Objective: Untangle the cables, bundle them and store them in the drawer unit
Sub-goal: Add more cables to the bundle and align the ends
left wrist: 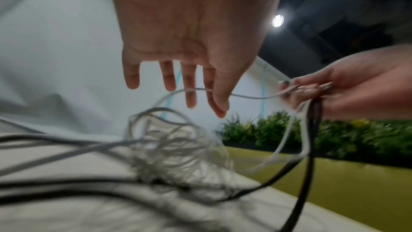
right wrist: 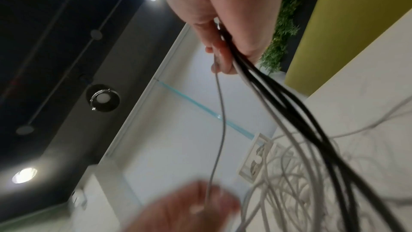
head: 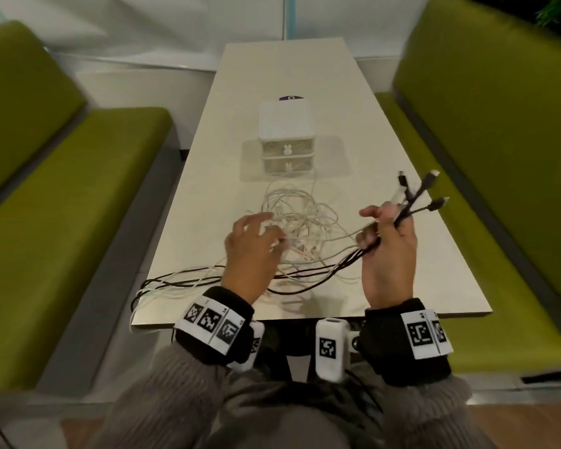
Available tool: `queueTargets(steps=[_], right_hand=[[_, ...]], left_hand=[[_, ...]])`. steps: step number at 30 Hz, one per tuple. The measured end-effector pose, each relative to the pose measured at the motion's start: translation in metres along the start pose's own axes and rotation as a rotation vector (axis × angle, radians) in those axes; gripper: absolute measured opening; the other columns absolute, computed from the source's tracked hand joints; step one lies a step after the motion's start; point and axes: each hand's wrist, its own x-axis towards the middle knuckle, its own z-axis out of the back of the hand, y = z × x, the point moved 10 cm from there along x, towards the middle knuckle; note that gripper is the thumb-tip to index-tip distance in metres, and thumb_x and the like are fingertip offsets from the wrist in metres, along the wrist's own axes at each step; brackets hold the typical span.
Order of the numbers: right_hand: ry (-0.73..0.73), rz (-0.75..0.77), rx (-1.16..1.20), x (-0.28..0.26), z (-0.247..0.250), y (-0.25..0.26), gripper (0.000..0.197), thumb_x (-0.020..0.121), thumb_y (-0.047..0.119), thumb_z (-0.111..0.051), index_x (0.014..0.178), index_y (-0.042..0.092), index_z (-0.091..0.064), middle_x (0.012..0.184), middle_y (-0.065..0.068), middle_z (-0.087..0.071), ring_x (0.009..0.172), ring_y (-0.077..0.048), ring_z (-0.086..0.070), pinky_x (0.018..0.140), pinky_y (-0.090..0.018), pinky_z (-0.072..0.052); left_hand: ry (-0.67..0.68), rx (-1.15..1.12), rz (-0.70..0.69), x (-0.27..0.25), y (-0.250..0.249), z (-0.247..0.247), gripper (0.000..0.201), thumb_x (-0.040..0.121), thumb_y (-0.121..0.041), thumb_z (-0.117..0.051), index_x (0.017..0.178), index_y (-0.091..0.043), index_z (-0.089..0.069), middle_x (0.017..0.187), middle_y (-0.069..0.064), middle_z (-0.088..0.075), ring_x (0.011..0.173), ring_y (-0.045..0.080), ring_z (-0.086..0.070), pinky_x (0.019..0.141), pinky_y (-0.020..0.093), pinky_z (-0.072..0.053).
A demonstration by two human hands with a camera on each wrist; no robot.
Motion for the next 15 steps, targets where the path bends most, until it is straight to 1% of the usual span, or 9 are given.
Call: queueTargets(steps=[1,3,5,7,8,9,11,13,15], right_hand=[[-0.027,0.01,0.034,0.004,0.007,0.005,0.019,0.103,0.017,-0.037,0.087,0.017,-0.047,0.074,0.0,-0.057,0.051,-0.007,-0.034,0.051,-0.019,-0.031],[-0.068,0.027,0.067,0.008,0.018,0.009,0.019,0.103,0.02,-0.037,0.087,0.017,-0.046,0.071,0.0,-0.053,0.057,-0.009,-0.039,0.055,-0.021,-0.033],[-0.08,0.041,0.073,0.007,0.018,0.007,0.019,0.103,0.024,-0.037,0.088,0.017,-0.046,0.072,0.0,-0.046,0.064,-0.01,-0.045,0.065,-0.024,-0.04],[-0.077,0.037,0.093,0.003,0.011,0.003,0.021,0.103,0.025,-0.037,0.086,0.017,-0.046,0.067,0.001,-0.043,0.067,-0.012,-0.051,0.079,-0.033,-0.05],[-0.065,0.031,0.122,0.001,0.008,0.002,0.023,0.103,0.025,-0.036,0.085,0.016,-0.045,0.063,0.001,-0.04,0.065,-0.013,-0.052,0.082,-0.038,-0.053],[-0.05,0.033,0.147,0.0,0.005,0.003,0.024,0.103,0.025,-0.036,0.083,0.015,-0.045,0.061,0.002,-0.037,0.059,-0.014,-0.049,0.08,-0.04,-0.055],[-0.048,0.054,0.154,-0.001,0.003,0.008,0.025,0.103,0.026,-0.036,0.082,0.016,-0.043,0.059,0.003,-0.033,0.051,-0.012,-0.038,0.066,-0.034,-0.055],[-0.066,0.08,0.146,-0.002,0.004,0.014,0.025,0.103,0.027,-0.036,0.082,0.016,-0.043,0.059,0.004,-0.033,0.05,-0.011,-0.033,0.057,-0.028,-0.047],[-0.071,0.112,0.153,-0.001,0.006,0.019,0.025,0.104,0.026,-0.037,0.081,0.016,-0.042,0.06,0.004,-0.032,0.051,-0.011,-0.031,0.055,-0.026,-0.043]], left_hand=[[0.032,0.034,0.073,0.001,0.02,-0.003,0.015,0.089,-0.033,-0.058,0.094,-0.022,-0.068,0.139,-0.001,-0.045,0.127,0.029,-0.032,0.095,0.049,-0.036],[0.091,0.083,0.17,0.001,0.05,-0.007,0.018,0.092,-0.033,-0.053,0.099,-0.023,-0.067,0.147,0.003,-0.032,0.128,0.031,-0.028,0.093,0.048,-0.035],[0.086,0.109,0.157,0.007,0.057,-0.006,0.015,0.094,-0.027,-0.053,0.098,-0.021,-0.066,0.139,0.01,-0.036,0.12,0.035,-0.034,0.086,0.047,-0.04],[0.028,0.086,0.137,0.017,0.054,0.0,0.013,0.093,-0.018,-0.053,0.096,-0.015,-0.066,0.121,0.016,-0.043,0.109,0.037,-0.041,0.082,0.045,-0.043],[-0.004,0.055,0.146,0.021,0.055,0.005,0.014,0.093,-0.016,-0.053,0.096,-0.011,-0.066,0.113,0.017,-0.044,0.103,0.036,-0.044,0.081,0.042,-0.043],[-0.035,0.021,0.157,0.026,0.054,0.01,0.015,0.093,-0.017,-0.054,0.096,-0.008,-0.065,0.107,0.017,-0.044,0.098,0.035,-0.046,0.079,0.04,-0.044],[-0.09,0.001,0.138,0.038,0.048,0.023,0.021,0.092,-0.022,-0.056,0.095,-0.003,-0.064,0.103,0.016,-0.046,0.093,0.032,-0.048,0.075,0.039,-0.044],[-0.101,0.119,0.066,0.051,0.035,0.031,0.024,0.092,-0.026,-0.055,0.094,-0.003,-0.062,0.103,0.015,-0.049,0.093,0.031,-0.048,0.073,0.038,-0.04],[-0.084,0.308,-0.028,0.063,0.022,0.033,0.019,0.094,-0.026,-0.052,0.096,-0.009,-0.059,0.1,0.011,-0.053,0.092,0.029,-0.048,0.068,0.036,-0.033]])
